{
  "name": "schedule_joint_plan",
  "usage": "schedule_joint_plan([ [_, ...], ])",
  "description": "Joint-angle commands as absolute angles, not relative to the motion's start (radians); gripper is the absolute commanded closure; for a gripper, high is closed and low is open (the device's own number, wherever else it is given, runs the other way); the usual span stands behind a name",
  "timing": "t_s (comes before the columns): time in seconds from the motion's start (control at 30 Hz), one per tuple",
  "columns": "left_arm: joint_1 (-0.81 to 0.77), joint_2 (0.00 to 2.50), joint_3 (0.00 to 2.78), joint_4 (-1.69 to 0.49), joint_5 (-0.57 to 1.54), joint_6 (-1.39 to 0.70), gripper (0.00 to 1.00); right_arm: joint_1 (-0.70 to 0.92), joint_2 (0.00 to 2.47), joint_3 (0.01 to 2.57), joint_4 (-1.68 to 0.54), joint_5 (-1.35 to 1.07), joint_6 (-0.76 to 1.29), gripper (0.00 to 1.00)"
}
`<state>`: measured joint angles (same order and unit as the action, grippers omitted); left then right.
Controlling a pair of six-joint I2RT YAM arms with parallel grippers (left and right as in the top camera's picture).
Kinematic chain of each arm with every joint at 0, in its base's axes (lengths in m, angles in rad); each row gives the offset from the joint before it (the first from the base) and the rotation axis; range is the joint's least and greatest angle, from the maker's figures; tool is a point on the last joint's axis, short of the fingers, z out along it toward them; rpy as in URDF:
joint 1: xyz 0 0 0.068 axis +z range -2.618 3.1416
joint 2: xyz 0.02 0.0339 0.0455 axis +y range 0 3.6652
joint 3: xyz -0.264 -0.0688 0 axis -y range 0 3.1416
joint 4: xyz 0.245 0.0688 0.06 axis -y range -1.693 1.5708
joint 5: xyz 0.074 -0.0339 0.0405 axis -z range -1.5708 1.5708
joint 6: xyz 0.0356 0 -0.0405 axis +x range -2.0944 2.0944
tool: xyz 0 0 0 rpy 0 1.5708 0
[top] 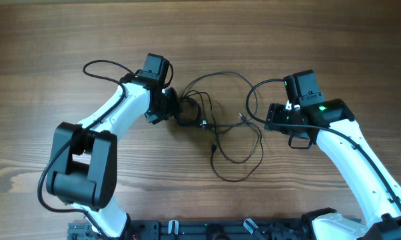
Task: Untangle cables
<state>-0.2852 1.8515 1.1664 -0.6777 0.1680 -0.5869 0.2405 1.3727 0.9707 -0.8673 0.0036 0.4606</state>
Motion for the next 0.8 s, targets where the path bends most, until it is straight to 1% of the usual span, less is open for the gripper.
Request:
schedule_joint_plan([
  [0.0, -0.282, 1.869, 1.156, -0.646, 0.155, -0.591, 0.60, 0.236, 1.378, 0.973, -0.866, 0.000, 0.474, 0.30],
  [0.03, -0.284, 1.876, 1.156, -0.642, 0.155, -0.592, 0.64, 0.236, 1.378, 0.973, -0.866, -0.001, 0.474, 0.30],
  [0.2, -0.284, 1.913, 1.148, -0.641, 0.155, -0.592, 0.66, 0.236, 1.378, 0.973, -0.865, 0.000, 0.474, 0.30],
  [0.3, -0.284, 1.913, 1.146, -0.638, 0.155, -0.592, 0.71, 0.236, 1.378, 0.973, -0.871, -0.001, 0.474, 0.30],
  [0.37, -0.284, 1.914, 1.136, -0.631, 0.155, -0.592, 0.72, 0.236, 1.378, 0.973, -0.872, 0.000, 0.474, 0.30],
  [0.4, -0.284, 1.914, 1.129, -0.624, 0.155, -0.592, 0.75, 0.236, 1.378, 0.973, -0.873, 0.000, 0.474, 0.30],
  [0.47, -0.284, 1.913, 1.129, -0.623, 0.167, -0.592, 0.85, 0.236, 1.378, 0.973, -0.875, -0.001, 0.474, 0.30],
  [0.5, -0.284, 1.913, 1.129, -0.624, 0.175, -0.592, 0.94, 0.236, 1.378, 0.973, -0.874, -0.001, 0.474, 0.29],
  [0.57, -0.284, 1.913, 1.132, -0.624, 0.214, -0.591, 0.96, 0.236, 1.378, 0.973, -0.871, -0.028, 0.470, 0.24],
  [0.6, -0.284, 1.909, 1.134, -0.624, 0.241, -0.591, 0.96, 0.236, 1.378, 0.973, -0.860, -0.111, 0.459, 0.20],
  [0.67, -0.283, 1.870, 1.151, -0.632, 0.333, -0.581, 0.96, 0.236, 1.378, 0.973, -0.807, -0.356, 0.329, 0.20],
  [0.73, -0.283, 1.782, 1.180, -0.643, 0.427, -0.581, 0.96, 0.239, 1.378, 0.973, -0.749, -0.569, 0.310, 0.21],
  [0.77, -0.283, 1.751, 1.182, -0.643, 0.446, -0.581, 0.96, 0.241, 1.378, 0.973, -0.735, -0.608, 0.311, 0.22],
])
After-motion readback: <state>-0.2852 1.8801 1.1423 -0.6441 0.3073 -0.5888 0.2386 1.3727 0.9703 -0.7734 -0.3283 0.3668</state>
